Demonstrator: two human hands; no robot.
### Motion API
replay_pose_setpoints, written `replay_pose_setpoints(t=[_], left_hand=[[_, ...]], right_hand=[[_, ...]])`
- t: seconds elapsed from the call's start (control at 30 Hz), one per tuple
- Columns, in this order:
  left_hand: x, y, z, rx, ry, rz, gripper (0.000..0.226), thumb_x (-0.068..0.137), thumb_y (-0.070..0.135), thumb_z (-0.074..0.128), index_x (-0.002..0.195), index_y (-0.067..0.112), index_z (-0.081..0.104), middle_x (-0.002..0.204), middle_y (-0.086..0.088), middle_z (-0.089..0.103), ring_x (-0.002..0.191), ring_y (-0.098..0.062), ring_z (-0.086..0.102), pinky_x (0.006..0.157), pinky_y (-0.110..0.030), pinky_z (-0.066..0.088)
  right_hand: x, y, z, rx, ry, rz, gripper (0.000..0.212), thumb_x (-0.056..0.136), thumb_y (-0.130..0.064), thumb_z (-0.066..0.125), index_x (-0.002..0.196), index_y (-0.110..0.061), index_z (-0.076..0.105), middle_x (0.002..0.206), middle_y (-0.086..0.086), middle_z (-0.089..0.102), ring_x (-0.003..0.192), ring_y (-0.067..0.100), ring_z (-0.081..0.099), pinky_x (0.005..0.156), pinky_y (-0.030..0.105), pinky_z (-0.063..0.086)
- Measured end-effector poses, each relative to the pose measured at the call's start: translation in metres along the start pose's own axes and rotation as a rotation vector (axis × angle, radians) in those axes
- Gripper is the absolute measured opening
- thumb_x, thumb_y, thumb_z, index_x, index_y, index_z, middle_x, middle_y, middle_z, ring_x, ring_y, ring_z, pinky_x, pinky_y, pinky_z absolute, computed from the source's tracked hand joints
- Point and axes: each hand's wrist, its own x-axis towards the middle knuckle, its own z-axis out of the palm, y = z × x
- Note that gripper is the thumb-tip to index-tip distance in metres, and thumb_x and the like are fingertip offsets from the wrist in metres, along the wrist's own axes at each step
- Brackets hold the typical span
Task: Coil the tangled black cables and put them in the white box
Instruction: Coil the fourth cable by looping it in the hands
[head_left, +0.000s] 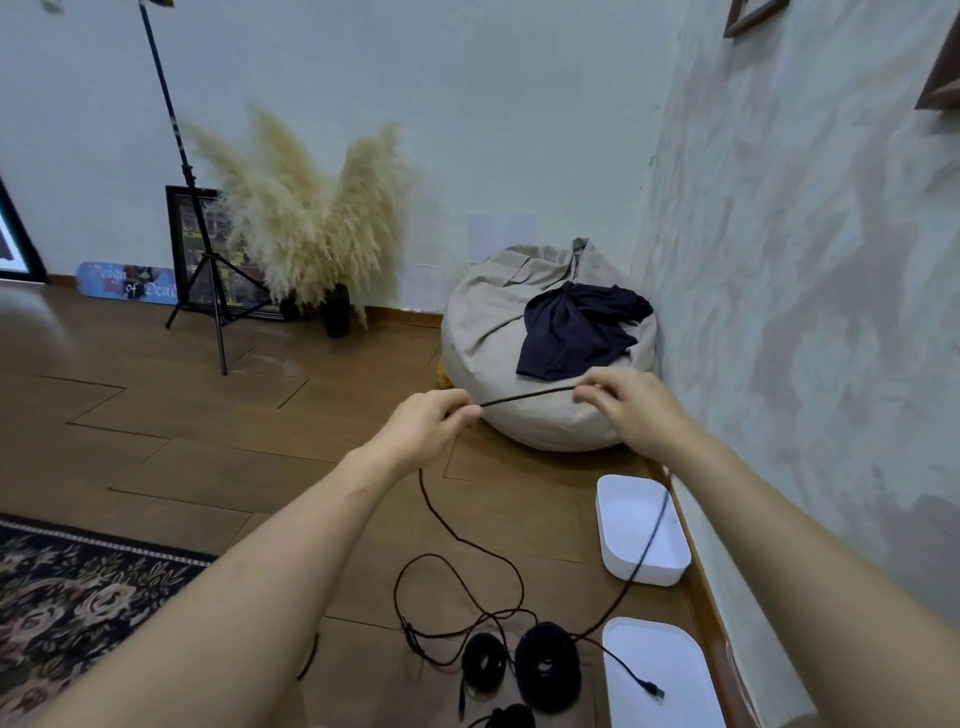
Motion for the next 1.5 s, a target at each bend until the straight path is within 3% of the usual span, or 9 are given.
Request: replay_pose_setpoints(t=[0.2,0.33,0.5,0.6,0.73,1.03,1.17,1.33,1.5], left_hand=[[0.001,0.010,0.005,0.072,-0.021,0.128,0.027,0.104,0.045,0.053,0.090,0.026,0.066,0.076,0.008,0.066,0.073,-0.007,0.059,0.063,-0.031,0.046],[0.002,0.018,0.011,0.063,-0.032,0.143,0.028,0.102,0.049,0.055,0.092,0.025,0.066,0.077,0.006,0.065,0.073,-0.010,0.058,0.069,-0.034,0.049],[-0.003,-0.007,0.001,0.067,-0.005,0.040,0.028,0.102,0.050,0.055,0.090,0.027,0.067,0.073,0.006,0.062,0.071,-0.011,0.057,0.066,-0.033,0.045],[-0.001,0.014,0.009,0.059,0.014,0.130,0.026,0.101,0.049,0.057,0.088,0.030,0.067,0.074,0.010,0.064,0.074,-0.007,0.057,0.065,-0.029,0.045],[0.004,0.023,0.012,0.033,-0.009,0.142,0.029,0.100,0.052,0.057,0.089,0.027,0.068,0.074,0.006,0.062,0.072,-0.010,0.056,0.066,-0.033,0.046],[0.001,0.018,0.008,0.023,0.036,0.126,0.028,0.100,0.051,0.058,0.086,0.029,0.069,0.068,0.010,0.058,0.068,-0.005,0.053,0.061,-0.026,0.038],[0.002,0.018,0.013,0.008,0.006,0.120,0.032,0.100,0.051,0.057,0.087,0.025,0.070,0.068,0.005,0.059,0.067,-0.010,0.053,0.063,-0.031,0.042],[-0.004,0.002,0.008,0.002,0.036,0.003,0.032,0.104,0.046,0.053,0.086,0.027,0.070,0.068,0.005,0.060,0.065,-0.012,0.053,0.063,-0.033,0.042],[0.000,0.031,0.022,-0.019,0.003,0.137,0.028,0.103,0.046,0.056,0.077,0.037,0.062,0.067,0.007,0.059,0.066,-0.008,0.052,0.061,-0.028,0.040]], right_hand=[[-0.005,-0.016,0.014,0.214,-0.323,0.010,0.020,0.100,-0.044,0.060,0.115,-0.033,0.067,0.093,0.002,0.072,0.086,0.012,0.067,0.081,0.031,0.052],[-0.002,-0.024,0.016,0.152,-0.246,-0.097,0.023,0.105,-0.032,0.055,0.086,-0.037,0.067,0.077,-0.018,0.065,0.073,-0.002,0.056,0.069,0.021,0.042],[-0.006,0.007,0.007,-0.017,-0.236,0.034,0.020,0.104,-0.036,0.053,0.089,-0.032,0.066,0.084,-0.007,0.064,0.085,0.017,0.060,0.077,0.035,0.047],[-0.009,-0.012,0.015,0.156,-0.328,0.024,0.014,0.102,-0.041,0.057,0.106,-0.031,0.066,0.080,-0.011,0.065,0.077,0.002,0.062,0.074,0.026,0.048],[-0.002,-0.024,0.020,0.114,-0.247,-0.068,0.031,0.105,-0.037,0.053,0.075,-0.033,0.063,0.067,-0.012,0.056,0.063,0.000,0.051,0.062,0.022,0.035],[-0.012,-0.020,0.019,0.149,-0.306,0.002,0.009,0.101,-0.043,0.058,0.094,-0.040,0.063,0.075,-0.021,0.057,0.070,-0.007,0.053,0.067,0.018,0.037],[-0.005,-0.022,0.019,0.084,-0.155,-0.054,0.028,0.104,-0.036,0.055,0.077,-0.042,0.058,0.073,-0.016,0.058,0.071,0.000,0.052,0.063,0.024,0.035],[-0.005,0.009,0.014,-0.023,-0.113,0.060,0.018,0.102,-0.041,0.055,0.104,-0.032,0.071,0.092,-0.013,0.068,0.090,0.012,0.061,0.071,0.031,0.042],[-0.002,-0.023,0.027,0.146,-0.238,-0.047,0.015,0.102,-0.038,0.057,0.097,-0.033,0.070,0.074,-0.009,0.064,0.070,0.003,0.056,0.067,0.027,0.042]])
